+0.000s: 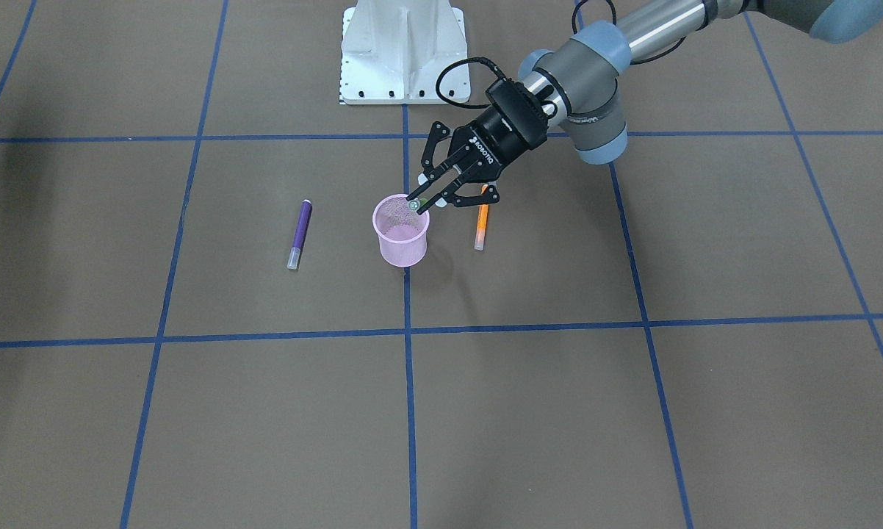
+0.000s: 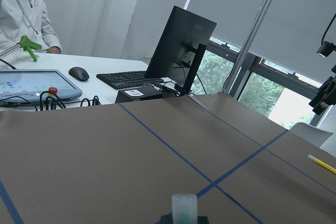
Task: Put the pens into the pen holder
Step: 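Carry the green marker with the left gripper and drop it into the pink cup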
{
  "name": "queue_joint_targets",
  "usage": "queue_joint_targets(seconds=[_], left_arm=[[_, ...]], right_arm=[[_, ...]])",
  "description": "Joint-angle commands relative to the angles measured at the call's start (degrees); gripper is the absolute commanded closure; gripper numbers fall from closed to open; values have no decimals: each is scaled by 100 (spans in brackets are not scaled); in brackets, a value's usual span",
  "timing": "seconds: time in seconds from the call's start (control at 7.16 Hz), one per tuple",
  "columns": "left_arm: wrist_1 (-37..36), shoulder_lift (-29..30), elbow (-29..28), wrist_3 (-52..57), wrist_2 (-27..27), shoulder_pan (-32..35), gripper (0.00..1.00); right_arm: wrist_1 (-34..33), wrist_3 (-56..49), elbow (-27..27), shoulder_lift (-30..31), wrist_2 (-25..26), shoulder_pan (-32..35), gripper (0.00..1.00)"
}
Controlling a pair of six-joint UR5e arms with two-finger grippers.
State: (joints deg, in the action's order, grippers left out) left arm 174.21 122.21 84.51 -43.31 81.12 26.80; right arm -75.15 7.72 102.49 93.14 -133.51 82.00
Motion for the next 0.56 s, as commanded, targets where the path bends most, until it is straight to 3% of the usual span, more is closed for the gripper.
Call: queue_joint_targets(seconds=[0.0, 0.14, 0.42], left_arm=[[34, 83, -180, 16, -114, -192, 90], [35, 162, -302, 25, -132, -219, 64], [61, 303, -312, -63, -262, -333, 0]], right_arm=[[0, 10, -1, -15, 0, 0, 0], [0, 27, -1, -15, 0, 0, 0], [0, 54, 16, -15, -9, 0, 0]])
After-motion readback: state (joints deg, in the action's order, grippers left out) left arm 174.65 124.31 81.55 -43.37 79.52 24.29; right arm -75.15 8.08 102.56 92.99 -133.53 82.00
